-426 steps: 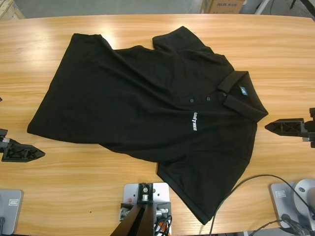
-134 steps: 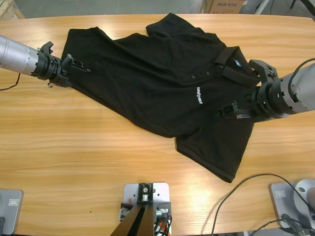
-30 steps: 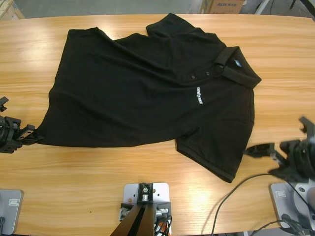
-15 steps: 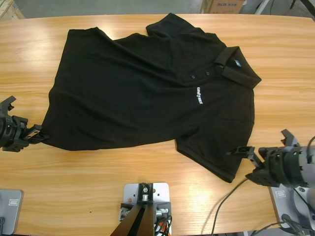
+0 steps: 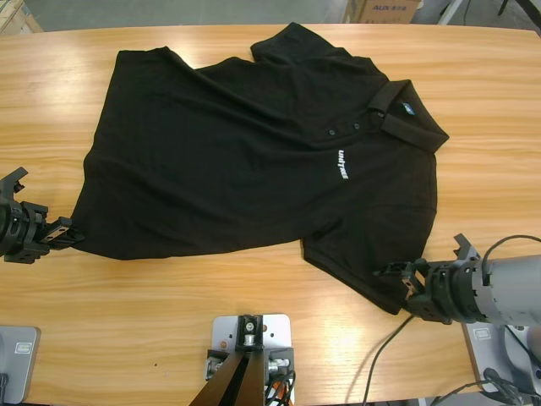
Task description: Fold clothes
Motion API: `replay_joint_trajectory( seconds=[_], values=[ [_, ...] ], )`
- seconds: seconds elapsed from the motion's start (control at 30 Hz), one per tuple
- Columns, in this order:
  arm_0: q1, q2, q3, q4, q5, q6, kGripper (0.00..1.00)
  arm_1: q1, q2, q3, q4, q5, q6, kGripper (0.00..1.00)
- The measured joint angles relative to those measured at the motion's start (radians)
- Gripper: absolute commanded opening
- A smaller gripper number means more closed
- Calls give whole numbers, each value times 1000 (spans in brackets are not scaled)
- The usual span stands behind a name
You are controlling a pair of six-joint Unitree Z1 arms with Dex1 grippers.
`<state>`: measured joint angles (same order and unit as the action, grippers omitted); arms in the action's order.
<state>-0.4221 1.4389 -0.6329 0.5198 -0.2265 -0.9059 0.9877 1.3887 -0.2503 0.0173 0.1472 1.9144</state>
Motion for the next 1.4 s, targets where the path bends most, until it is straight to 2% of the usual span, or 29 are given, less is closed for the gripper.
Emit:
replay_joint_trajectory(
  seconds=[0.17, 0.2, 0.63, 0.87, 1.03, 1.2, 1.4],
  values=[
    [0, 0, 0, 0, 4, 0, 0, 0, 17, 20, -59, 0, 0, 49],
    [0, 0, 0, 0, 6, 0, 0, 0, 18, 23, -63, 0, -1, 0],
    [-11, 0, 0, 0, 11, 0, 0, 0, -50, 36, 16, -3, -119, 0],
    [-44, -17, 1, 51, 11, -8, 0, 0, -195, -25, 335, -6, -133, 0],
    [-68, -34, -25, 135, 11, -56, 0, 0, -249, -87, 462, -5, -133, 0],
    [-73, -34, -37, 142, 11, -66, 0, 0, -266, -111, 451, -32, -169, 0],
    [-72, -12, -141, 142, 11, -66, 0, 1, -275, -165, 309, -162, -334, 0]
  ],
)
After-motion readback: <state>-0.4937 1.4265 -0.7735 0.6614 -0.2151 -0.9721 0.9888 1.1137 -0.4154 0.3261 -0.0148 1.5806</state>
